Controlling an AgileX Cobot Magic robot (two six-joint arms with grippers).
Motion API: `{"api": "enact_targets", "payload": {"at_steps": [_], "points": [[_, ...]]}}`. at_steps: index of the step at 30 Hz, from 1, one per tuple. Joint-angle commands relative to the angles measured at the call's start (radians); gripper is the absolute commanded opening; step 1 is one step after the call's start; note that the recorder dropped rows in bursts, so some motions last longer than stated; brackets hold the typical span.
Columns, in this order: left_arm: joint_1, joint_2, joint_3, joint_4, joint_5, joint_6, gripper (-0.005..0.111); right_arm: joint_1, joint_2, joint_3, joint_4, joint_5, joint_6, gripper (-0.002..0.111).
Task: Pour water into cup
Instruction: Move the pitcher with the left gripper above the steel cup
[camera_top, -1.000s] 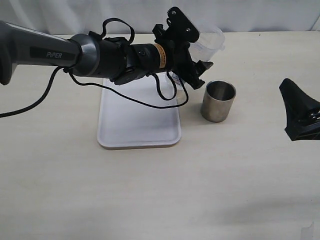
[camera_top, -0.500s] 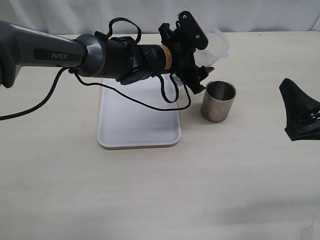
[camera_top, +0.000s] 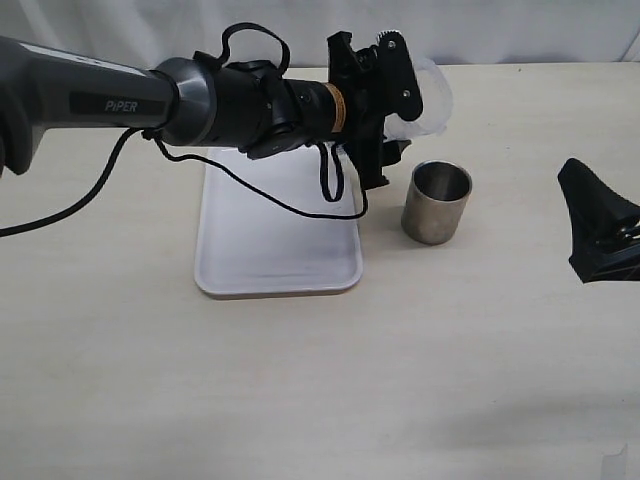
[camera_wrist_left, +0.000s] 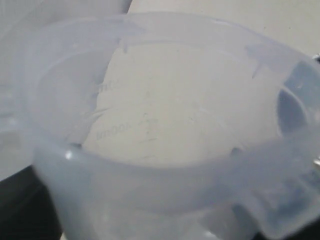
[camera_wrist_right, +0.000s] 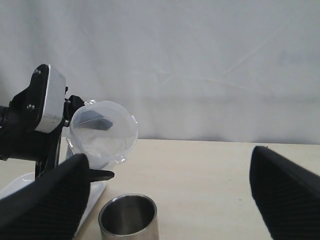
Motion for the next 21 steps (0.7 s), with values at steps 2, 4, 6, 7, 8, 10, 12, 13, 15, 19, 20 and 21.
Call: {"api": "enact_targets", "payload": {"at_steps": [2, 4, 6, 7, 8, 10, 12, 13, 15, 19, 20, 21], "points": [[-0.004, -0.01, -0.012, 0.101, -0.026, 0.019, 0.0, -0.003, 0.003, 0.002, -0.01, 0.008, 0.002, 0.081], [-0.004, -0.01, -0.012, 0.11, -0.026, 0.019, 0.0, -0.003, 0.003, 0.002, -0.01, 0.008, 0.002, 0.081], [-0.004, -0.01, -0.008, 0.119, -0.031, 0.02, 0.0, -0.003, 0.003, 0.002, -0.01, 0.008, 0.002, 0.081], [-0.004, -0.01, -0.008, 0.118, -0.028, 0.02, 0.0, -0.003, 0.003, 0.002, -0.01, 0.008, 0.002, 0.081], [-0.004, -0.01, -0.008, 0.12, -0.026, 0.02, 0.0, -0.003, 0.003, 0.002, -0.01, 0.008, 0.002, 0.081], [-0.004, -0.01, -0.008, 0.12, -0.026, 0.02, 0.0, -0.003, 0.003, 0.002, -0.01, 0.008, 0.002, 0.081], [-0.004, -0.01, -0.008, 0.124, -0.026, 0.02, 0.0, -0.003, 0.003, 0.002, -0.01, 0.008, 0.002, 0.081], [-0.004, -0.01, -0.008, 0.138, -0.026, 0.02, 0.0, -0.003, 0.003, 0.002, -0.01, 0.008, 0.002, 0.081], [-0.004, -0.01, -0.007, 0.162, -0.029, 0.02, 0.0, -0.003, 0.003, 0.002, -0.01, 0.008, 0.002, 0.081], [-0.004, -0.01, -0.007, 0.171, -0.029, 0.02, 0.0, -0.003, 0.003, 0.002, -0.01, 0.008, 0.002, 0.081], [-0.004, -0.01, -0.007, 0.171, -0.029, 0.02, 0.0, -0.003, 0.003, 0.002, -0.01, 0.008, 0.002, 0.081], [-0.004, -0.01, -0.007, 0.171, -0.029, 0.02, 0.0, -0.003, 0.003, 0.002, -0.01, 0.008, 0.002, 0.081]]}}
